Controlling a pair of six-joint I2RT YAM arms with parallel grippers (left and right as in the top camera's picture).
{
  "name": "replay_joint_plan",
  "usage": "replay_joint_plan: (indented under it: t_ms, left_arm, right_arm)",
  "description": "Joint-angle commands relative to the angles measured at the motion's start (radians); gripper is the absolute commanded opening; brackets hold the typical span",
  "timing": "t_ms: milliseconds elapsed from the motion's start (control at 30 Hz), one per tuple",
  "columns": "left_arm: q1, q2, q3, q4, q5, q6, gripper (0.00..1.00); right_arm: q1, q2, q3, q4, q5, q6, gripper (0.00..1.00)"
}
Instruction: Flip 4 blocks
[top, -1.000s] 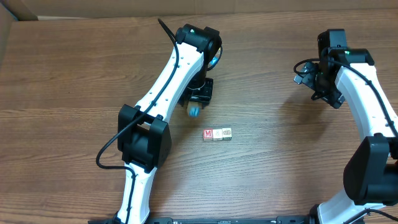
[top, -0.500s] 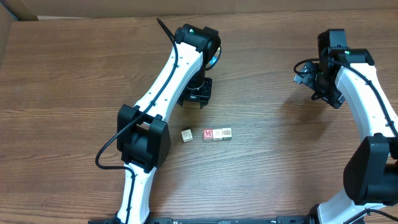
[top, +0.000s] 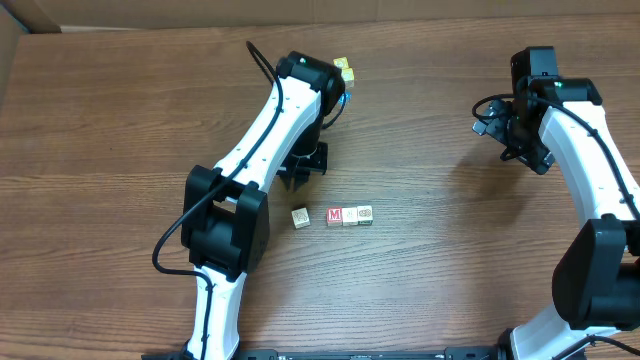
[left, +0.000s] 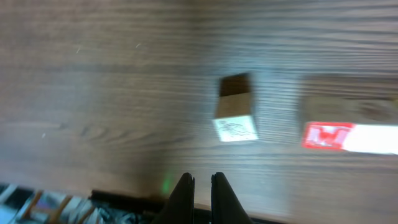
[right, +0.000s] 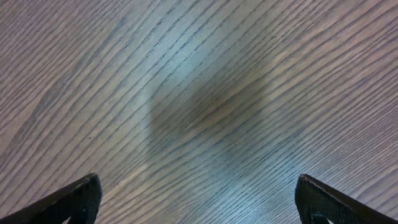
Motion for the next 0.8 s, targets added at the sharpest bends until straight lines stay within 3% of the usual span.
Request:
replay_joint_plan:
  t_ms: [0, 167, 500, 767]
  left_arm:
    - [0.008, -0.067, -0.048, -0.003, -0.083, -0.068, 0.05]
    - [0.008, -0.194, -0.129, 0.017, -0.089, -0.076, 0.04]
    - [0.039, -0.42, -0.447, 0.224, -0.085, -0.15, 0.05]
    - [0.129, -0.432, -0.733, 0.527, -0.007, -0.184, 0.04]
  right_arm:
    - [-0.001, -0.019, 0.012, 0.004, 0.008, -0.004, 1.0]
    - [-0.001, -0.019, 0.012, 0.004, 0.007, -0.004, 1.0]
    - [-0.001, -0.019, 0.012, 0.004, 0.007, -0.004, 1.0]
    - [-0.001, -0.019, 0.012, 0.004, 0.007, -0.004, 1.0]
